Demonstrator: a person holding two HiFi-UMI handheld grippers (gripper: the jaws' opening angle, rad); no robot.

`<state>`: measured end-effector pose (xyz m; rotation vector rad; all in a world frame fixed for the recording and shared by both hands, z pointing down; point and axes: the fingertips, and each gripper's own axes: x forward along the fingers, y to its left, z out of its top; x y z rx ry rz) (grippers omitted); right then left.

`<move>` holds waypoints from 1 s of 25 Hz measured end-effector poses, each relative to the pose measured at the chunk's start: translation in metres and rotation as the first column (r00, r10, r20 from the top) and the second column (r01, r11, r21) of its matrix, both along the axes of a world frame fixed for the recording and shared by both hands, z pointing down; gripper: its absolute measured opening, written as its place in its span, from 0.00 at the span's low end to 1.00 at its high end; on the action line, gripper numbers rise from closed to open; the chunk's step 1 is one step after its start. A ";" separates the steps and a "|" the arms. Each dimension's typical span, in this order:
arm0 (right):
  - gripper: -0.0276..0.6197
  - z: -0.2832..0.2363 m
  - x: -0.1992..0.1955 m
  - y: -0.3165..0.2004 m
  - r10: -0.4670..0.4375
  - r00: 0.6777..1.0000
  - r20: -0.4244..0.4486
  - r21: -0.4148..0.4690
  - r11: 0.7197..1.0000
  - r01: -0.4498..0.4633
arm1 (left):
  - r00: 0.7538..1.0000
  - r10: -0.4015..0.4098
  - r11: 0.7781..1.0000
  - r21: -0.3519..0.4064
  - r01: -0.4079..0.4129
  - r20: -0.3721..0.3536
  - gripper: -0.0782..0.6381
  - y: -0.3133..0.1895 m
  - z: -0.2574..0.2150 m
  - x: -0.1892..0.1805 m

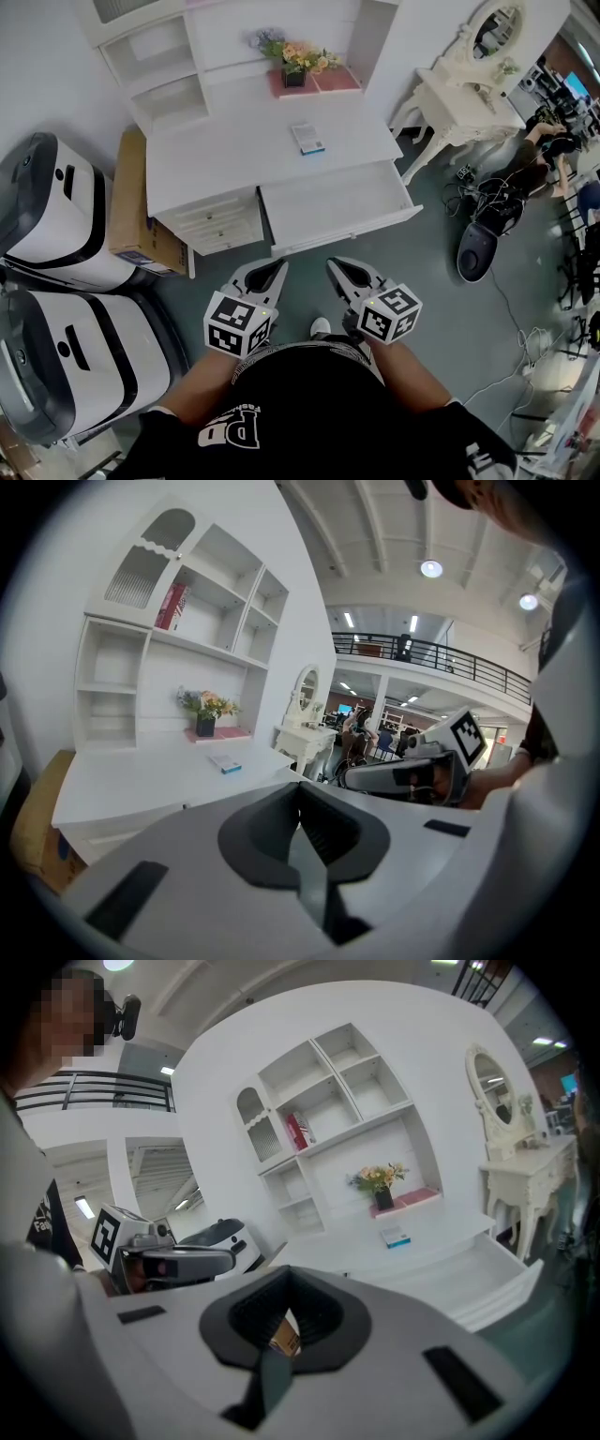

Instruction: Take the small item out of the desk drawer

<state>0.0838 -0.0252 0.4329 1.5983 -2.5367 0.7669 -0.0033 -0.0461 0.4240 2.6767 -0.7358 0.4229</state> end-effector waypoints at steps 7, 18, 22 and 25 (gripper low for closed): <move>0.05 -0.001 0.001 0.002 -0.002 1.000 -0.014 0.010 1.000 0.002 | 1.000 0.002 1.000 0.001 -0.002 0.000 0.13 0.005 0.000 0.003; 0.05 0.002 0.001 0.004 -0.019 0.999 -0.029 0.003 1.000 0.019 | 1.000 -0.012 1.000 -0.001 0.012 -0.007 0.13 0.005 0.003 0.003; 0.05 0.003 0.003 0.005 -0.017 0.999 -0.031 0.001 1.000 0.017 | 1.000 -0.017 1.000 -0.002 0.017 -0.006 0.13 0.005 0.005 0.002; 0.05 0.003 0.007 0.007 -0.011 0.999 -0.032 0.003 1.000 0.011 | 1.000 -0.026 1.000 -0.003 0.026 -0.007 0.13 0.004 0.005 0.004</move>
